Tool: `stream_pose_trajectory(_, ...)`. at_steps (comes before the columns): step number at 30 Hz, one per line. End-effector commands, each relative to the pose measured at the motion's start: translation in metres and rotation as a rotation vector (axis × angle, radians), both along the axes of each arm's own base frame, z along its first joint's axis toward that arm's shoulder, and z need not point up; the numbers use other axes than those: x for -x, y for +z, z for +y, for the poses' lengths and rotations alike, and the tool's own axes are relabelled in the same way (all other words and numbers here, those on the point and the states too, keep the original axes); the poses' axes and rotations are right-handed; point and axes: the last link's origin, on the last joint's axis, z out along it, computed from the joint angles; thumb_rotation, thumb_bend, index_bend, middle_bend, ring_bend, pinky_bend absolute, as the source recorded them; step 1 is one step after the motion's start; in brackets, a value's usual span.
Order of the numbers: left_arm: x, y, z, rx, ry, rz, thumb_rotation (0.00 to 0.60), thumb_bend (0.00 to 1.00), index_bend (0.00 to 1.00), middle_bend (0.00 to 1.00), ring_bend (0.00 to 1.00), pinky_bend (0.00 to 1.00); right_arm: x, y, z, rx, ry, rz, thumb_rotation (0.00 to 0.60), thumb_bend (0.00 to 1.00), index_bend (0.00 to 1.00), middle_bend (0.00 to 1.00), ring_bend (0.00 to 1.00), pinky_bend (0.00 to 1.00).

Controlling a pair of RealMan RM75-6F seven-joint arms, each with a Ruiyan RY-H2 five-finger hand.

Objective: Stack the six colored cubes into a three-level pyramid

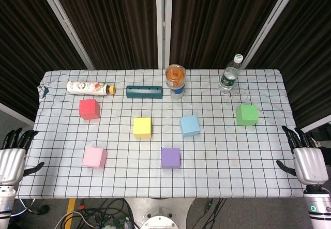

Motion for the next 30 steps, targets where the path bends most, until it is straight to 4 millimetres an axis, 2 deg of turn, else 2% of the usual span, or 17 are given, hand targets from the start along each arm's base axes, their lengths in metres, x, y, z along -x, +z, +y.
stream_pose_trajectory(1,0.000,0.000,0.000,0.002,0.000,0.001,0.600,0.00,0.15,0.14,0.05,0.08,0.000,-0.001,0.000,-0.008,-0.001,-0.005,0.599,0.05,0.00,0.17,0.08,0.19)
stream_pose_trajectory(12,-0.001,0.000,0.000,0.003,0.001,0.003,0.600,0.00,0.15,0.14,0.05,0.08,-0.002,-0.002,0.000,-0.031,0.014,-0.019,0.599,0.05,0.00,0.18,0.08,0.19)
stream_pose_trajectory(19,-0.002,0.000,0.002,0.007,-0.006,0.001,0.600,0.00,0.15,0.14,0.05,0.08,-0.011,-0.005,-0.008,-0.074,0.056,-0.030,0.600,0.05,0.00,0.18,0.08,0.18)
stream_pose_trajectory(25,-0.002,0.000,0.001,0.011,-0.001,0.002,0.600,0.00,0.15,0.14,0.05,0.08,-0.030,-0.015,-0.018,-0.171,0.137,-0.055,0.599,0.05,0.00,0.20,0.08,0.18)
stream_pose_trajectory(30,-0.001,-0.001,0.002,0.012,0.001,-0.003,0.600,0.00,0.15,0.14,0.05,0.08,-0.061,-0.035,-0.028,-0.315,0.248,-0.084,0.598,0.05,0.00,0.21,0.08,0.18)
